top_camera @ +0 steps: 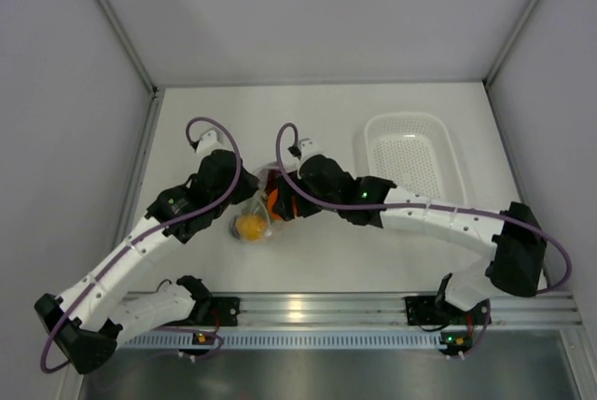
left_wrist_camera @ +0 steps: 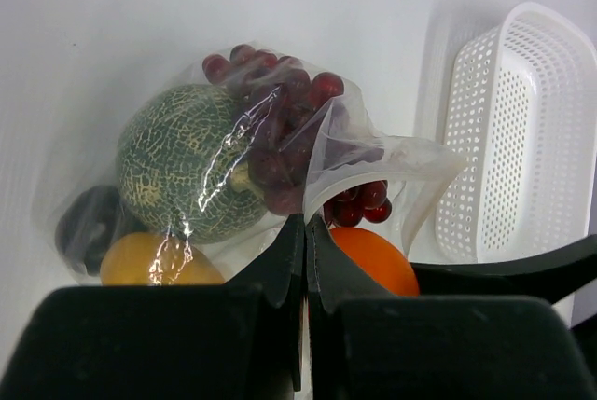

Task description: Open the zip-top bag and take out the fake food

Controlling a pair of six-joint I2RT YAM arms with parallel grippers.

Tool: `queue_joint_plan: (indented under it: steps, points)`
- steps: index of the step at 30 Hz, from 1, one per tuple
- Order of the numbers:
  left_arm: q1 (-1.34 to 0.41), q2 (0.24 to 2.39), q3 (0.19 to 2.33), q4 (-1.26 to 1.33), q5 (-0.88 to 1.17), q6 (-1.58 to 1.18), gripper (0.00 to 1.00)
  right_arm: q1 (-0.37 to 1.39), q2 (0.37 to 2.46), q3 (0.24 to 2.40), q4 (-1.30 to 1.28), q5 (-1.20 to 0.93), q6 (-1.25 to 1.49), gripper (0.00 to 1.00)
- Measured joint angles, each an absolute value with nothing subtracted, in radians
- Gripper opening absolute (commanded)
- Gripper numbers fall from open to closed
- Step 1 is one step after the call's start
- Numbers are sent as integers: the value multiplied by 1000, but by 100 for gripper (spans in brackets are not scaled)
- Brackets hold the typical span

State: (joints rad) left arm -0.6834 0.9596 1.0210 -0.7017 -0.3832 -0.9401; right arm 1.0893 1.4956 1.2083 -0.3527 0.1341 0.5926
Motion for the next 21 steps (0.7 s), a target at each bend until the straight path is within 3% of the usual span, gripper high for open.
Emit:
queue_joint_plan:
  steps: [11,17,21]
  points:
    - [-683,962,1021,-695,-380,-934,0,1015,1242,1177,-329,128,551,29]
    - [-683,982,1032,-695,-383,-919,0,682,1070,1106,-344,134,493,32]
    - [-683,987,1056,-695,-365,-907,0,444,1110,1036,-345,116,435,33]
